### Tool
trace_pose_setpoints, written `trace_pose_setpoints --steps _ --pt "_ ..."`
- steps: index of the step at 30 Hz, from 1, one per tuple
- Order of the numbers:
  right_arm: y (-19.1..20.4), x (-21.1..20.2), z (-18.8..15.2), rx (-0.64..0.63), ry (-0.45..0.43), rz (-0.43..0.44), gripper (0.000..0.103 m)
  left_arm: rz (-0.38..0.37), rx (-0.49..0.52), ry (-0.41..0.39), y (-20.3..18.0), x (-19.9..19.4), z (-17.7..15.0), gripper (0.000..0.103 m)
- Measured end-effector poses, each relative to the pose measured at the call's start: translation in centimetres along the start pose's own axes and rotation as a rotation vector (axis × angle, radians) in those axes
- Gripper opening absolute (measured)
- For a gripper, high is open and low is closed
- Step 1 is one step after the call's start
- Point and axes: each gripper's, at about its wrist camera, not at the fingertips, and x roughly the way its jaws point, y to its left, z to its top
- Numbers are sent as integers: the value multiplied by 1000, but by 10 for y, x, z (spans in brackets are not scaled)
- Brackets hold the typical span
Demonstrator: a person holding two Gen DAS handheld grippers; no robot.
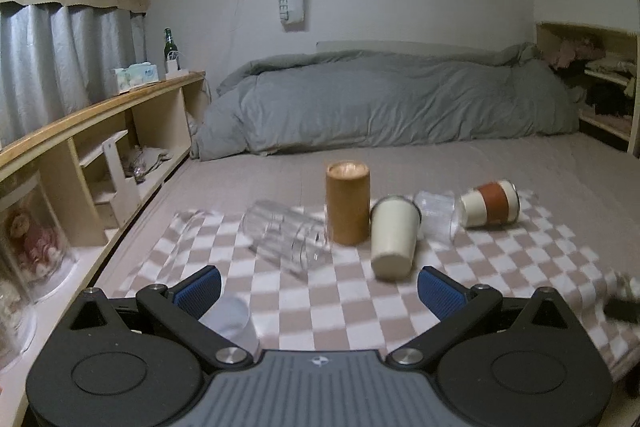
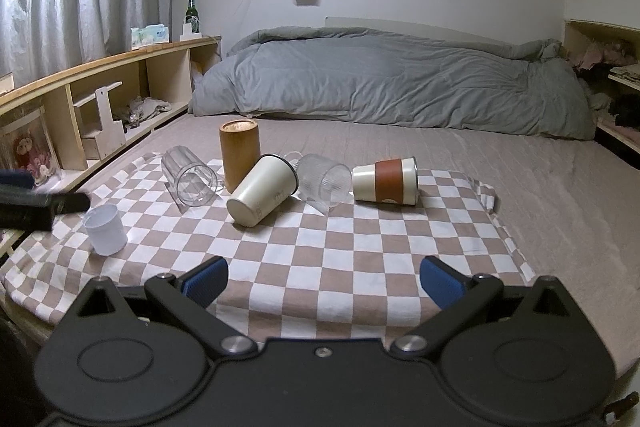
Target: Flip cup upright
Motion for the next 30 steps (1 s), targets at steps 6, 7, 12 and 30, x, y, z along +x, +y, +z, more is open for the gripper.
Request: trace_pose_setpoints --steps 6,7,12,30 --pt "-4 2 0 13 3 8 103 -22 -128 65 13 60 40 98" --pt "-5 1 0 16 3 10 103 -16 -158 81 15 72 46 97" --pt "-11 3 -1 32 8 17 103 74 -303 144 25 140 61 92" --pt "-35 17 0 110 59 44 103 217 -646 395 57 294 45 83"
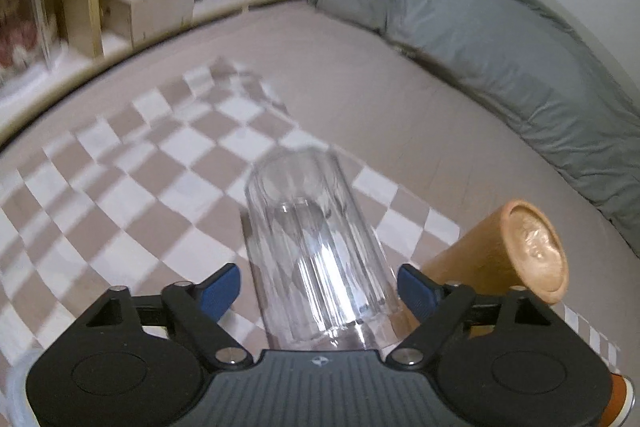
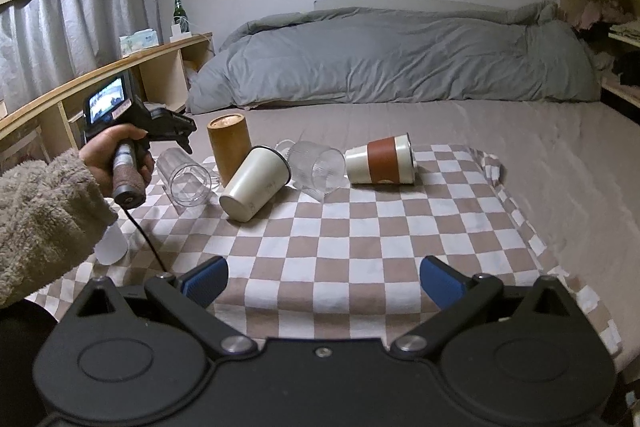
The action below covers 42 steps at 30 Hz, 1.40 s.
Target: Flip cup upright
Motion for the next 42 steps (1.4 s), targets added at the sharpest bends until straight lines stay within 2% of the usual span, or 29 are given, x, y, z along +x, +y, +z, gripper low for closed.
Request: trace_pose_setpoints --steps 2,8,12,21,33,38,42 --pt "-3 1 1 10 6 1 103 -29 -11 25 0 7 -1 77" --pt "-8 0 0 25 8 -2 103 -45 10 18 2 2 -5 76" --pt "-13 -3 0 37 3 -4 103 -76 69 58 8 -9 -9 75" --pt "-12 -9 0 40 -21 13 103 -121 314 174 2 -51 -55 73" --pt "-11 -17 0 53 -53 27 103 -166 395 287 10 -91 -113 72" --pt "-16 -19 -1 65 -58 16 103 -191 428 314 -6 -99 -130 72" --pt "-27 -21 2 97 -70 -9 103 -259 486 342 -32 -100 -145 72"
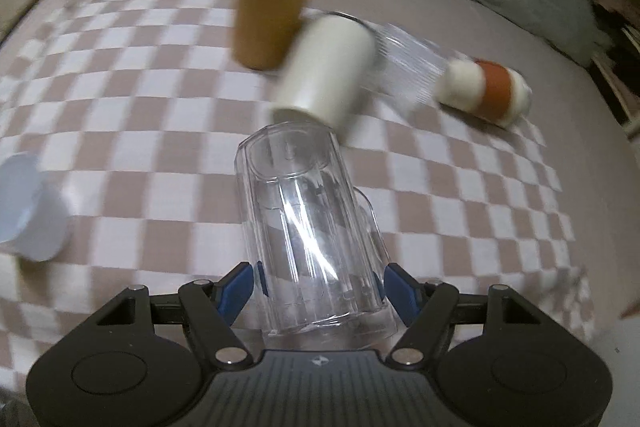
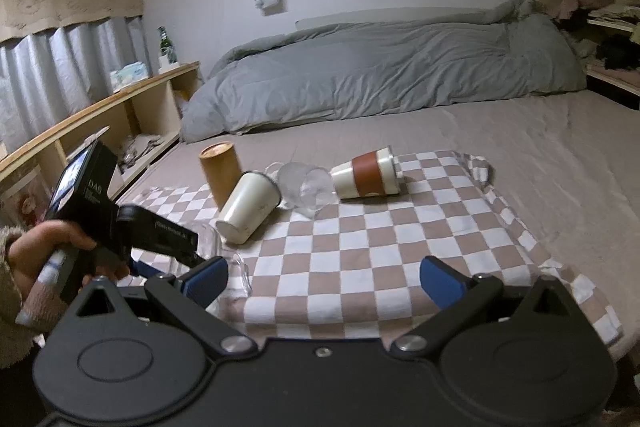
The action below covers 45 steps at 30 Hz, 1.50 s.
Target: Flip cup upright
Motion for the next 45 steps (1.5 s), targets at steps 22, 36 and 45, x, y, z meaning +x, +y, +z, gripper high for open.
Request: trace_pose_setpoints --steps 22,36,45 --pt "-20 18 19 6 34 -68 103 -100 495 -153 -83 39 21 81" --pt "-27 154 88 11 117 23 92 -45 638 -205 -62 21 2 83" --pt "-18 230 81 32 219 81 83 99 641 -245 -40 24 8 83"
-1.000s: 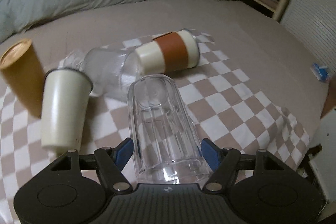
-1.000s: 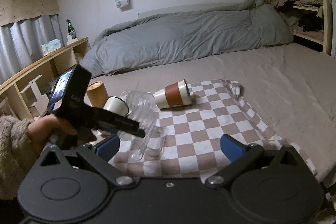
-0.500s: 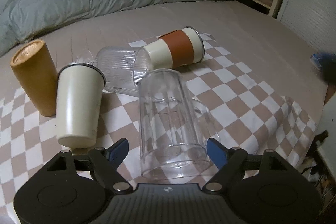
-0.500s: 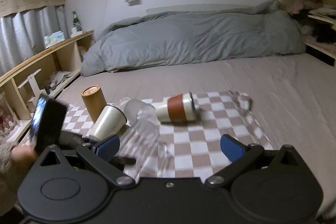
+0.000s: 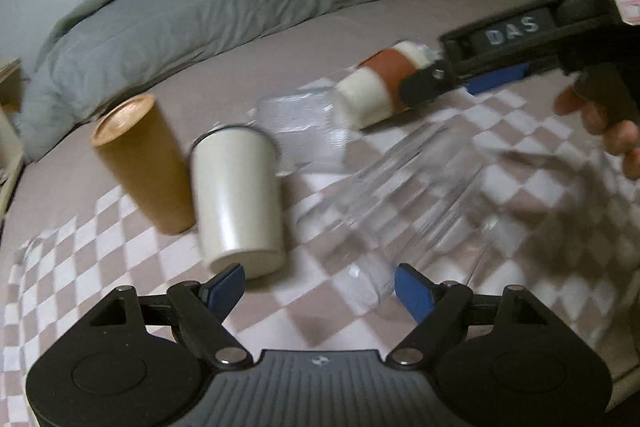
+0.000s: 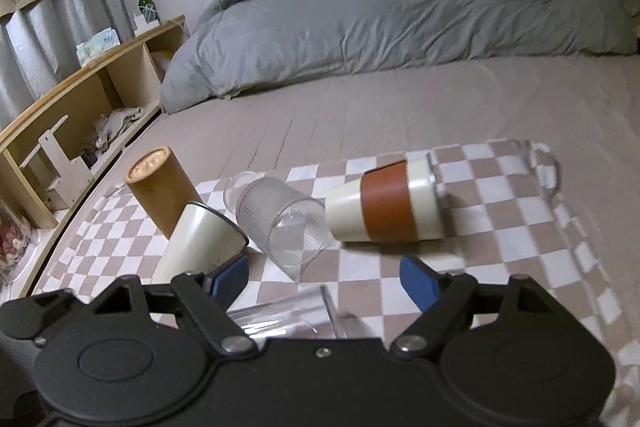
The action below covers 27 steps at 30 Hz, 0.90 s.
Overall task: Flip cup upright
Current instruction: 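Lift the clear mug with the right tool and rotate it upright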
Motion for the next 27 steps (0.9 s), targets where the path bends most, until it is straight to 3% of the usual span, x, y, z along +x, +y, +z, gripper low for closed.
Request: trace_pose_setpoints --steps 8,16,21,24,27 --pt "-10 16 -18 156 128 194 80 17 -61 26 16 15 -5 82" --pt "9 3 -40 151 243 291 85 89 -72 51 27 23 -9 81" --pt "25 2 -54 131 336 379 85 96 -125 71 44 22 -16 81" --pt "33 -7 -53 50 326 350 83 77 -171 70 55 10 -20 82" --pt "43 -18 -43 -128 294 248 83 52 -217 61 65 -6 -24 82"
